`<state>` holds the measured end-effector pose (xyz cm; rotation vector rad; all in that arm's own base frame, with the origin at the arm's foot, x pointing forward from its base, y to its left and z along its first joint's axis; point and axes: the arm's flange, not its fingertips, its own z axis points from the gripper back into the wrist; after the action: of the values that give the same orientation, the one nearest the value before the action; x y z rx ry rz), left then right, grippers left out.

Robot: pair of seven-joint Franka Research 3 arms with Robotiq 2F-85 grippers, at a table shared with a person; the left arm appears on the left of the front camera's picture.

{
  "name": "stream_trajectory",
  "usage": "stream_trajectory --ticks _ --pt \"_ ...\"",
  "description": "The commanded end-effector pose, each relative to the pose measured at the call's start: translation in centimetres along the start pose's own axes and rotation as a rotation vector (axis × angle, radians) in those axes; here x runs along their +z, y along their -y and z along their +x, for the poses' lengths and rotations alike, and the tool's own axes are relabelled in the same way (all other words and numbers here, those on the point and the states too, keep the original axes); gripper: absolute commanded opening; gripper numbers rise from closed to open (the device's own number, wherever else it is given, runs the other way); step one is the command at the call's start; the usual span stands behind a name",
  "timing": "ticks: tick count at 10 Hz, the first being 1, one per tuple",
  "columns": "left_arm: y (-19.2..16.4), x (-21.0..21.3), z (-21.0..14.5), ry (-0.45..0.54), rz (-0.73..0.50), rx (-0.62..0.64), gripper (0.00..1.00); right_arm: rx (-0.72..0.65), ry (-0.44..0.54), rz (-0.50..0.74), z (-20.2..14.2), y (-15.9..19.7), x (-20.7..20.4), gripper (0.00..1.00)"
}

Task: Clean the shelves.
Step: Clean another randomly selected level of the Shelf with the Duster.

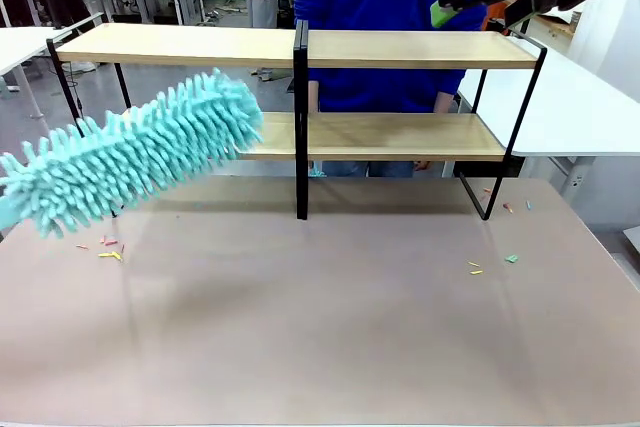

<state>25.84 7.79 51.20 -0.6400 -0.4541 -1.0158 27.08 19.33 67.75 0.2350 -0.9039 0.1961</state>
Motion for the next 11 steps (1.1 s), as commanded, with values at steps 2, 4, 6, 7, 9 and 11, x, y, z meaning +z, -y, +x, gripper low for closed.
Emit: stream_trajectory --ticks 2,4,6,7,9,11 --pt "1.5 6.8 -3.5 0.228 -0.042 0.030 0.13 -0.003 0.001 0.004 0.2 0.1 0.1 1.00" --pt "3.1 11.9 -6.1 0.425 -0.047 0.054 0.13 -0.003 0.001 0.004 0.2 0.1 0.1 1.00" --pt "3.2 16.7 -9.6 0.672 -0.047 0.220 0.13 -0.003 0.001 0.004 0.2 0.1 0.1 1.00" --pt "2.4 18.4 -11.9 0.744 -0.043 0.361 0.13 -0.003 0.001 0.004 0.2 0.1 0.1 1.00" --pt "0.6 20.0 -16.5 0.945 -0.028 0.665 0.13 -0.003 0.001 0.004 0.2 0.1 0.1 1.00" --pt "3.3 18.7 -13.8 0.722 -0.007 0.385 0.13 -0.003 0.001 0.004 0.2 0.1 0.1 1.00"
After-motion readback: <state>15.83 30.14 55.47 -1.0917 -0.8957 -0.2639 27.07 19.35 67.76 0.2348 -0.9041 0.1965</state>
